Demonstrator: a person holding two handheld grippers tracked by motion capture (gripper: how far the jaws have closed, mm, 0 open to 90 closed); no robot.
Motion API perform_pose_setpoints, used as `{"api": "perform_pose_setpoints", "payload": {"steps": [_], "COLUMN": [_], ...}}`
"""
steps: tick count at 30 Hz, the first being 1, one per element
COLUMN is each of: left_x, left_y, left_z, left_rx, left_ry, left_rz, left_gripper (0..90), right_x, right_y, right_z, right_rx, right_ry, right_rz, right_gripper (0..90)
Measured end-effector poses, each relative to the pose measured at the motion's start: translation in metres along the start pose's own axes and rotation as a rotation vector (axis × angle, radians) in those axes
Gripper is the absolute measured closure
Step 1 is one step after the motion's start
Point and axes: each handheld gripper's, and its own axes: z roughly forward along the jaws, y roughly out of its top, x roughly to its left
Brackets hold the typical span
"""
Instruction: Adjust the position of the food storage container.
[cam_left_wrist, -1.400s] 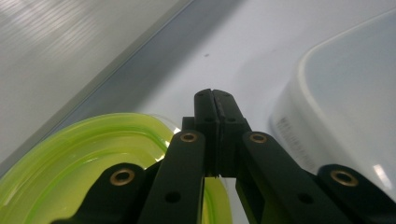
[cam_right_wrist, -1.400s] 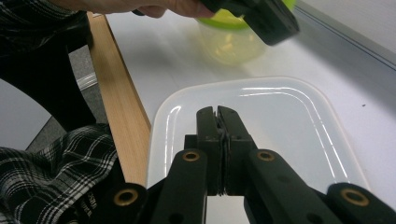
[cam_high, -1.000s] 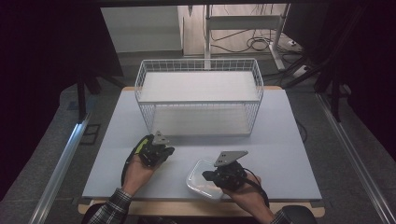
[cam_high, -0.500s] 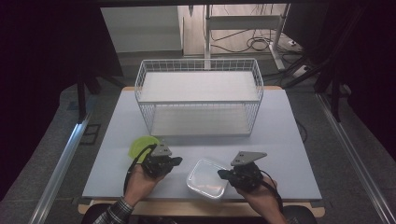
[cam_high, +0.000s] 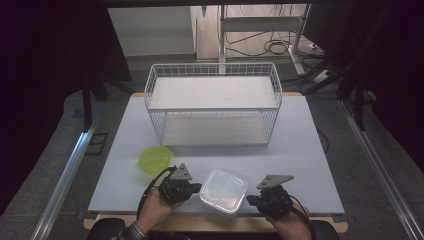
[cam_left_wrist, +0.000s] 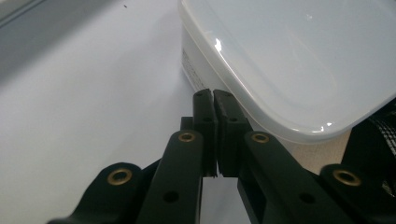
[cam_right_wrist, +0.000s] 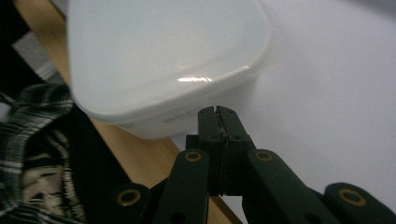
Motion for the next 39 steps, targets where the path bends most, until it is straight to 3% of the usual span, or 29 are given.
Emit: {"api": "perform_pose_setpoints", "payload": {"steps": [1,12,22,25,29,32,37,39], "left_x": [-0.002,0.004,0.03,0.038,0.039,0.04,0.041,0.039], "left_y": [0.0,0.004,0.011,0.013,0.011,0.01,0.001,-0.004], "left_z": [0.001,0.004,0.006,0.005,0.003,-0.002,-0.022,-0.031], "left_rx": [0.011,0.035,0.037,0.017,0.016,0.009,-0.037,-0.066], "left_ry": [0.008,0.069,0.149,0.144,0.128,0.121,0.161,0.175], "left_rz": [-0.006,-0.048,-0.094,-0.116,-0.116,-0.118,-0.1,-0.08], "left_gripper": [88.8,89.7,89.7,89.7,88.9,81.8,70.5,56.2], "right_x": [0.0,-0.012,-0.026,-0.027,-0.029,-0.03,-0.032,-0.039], "right_y": [0.003,0.024,0.051,0.055,0.054,0.054,0.052,0.048], "right_z": [0.003,0.019,0.038,0.046,0.048,0.048,0.037,0.03], "right_rx": [0.001,0.007,-0.015,-0.008,-0.021,-0.027,-0.065,-0.089], "right_ry": [0.031,-0.038,-0.053,-0.063,-0.059,-0.063,-0.101,-0.088], "right_rz": [0.014,0.002,0.001,-0.011,-0.006,-0.01,-0.037,-0.038], "right_gripper": [88.9,89.1,89.1,89.1,88.8,86.7,79.5,71.5]}}
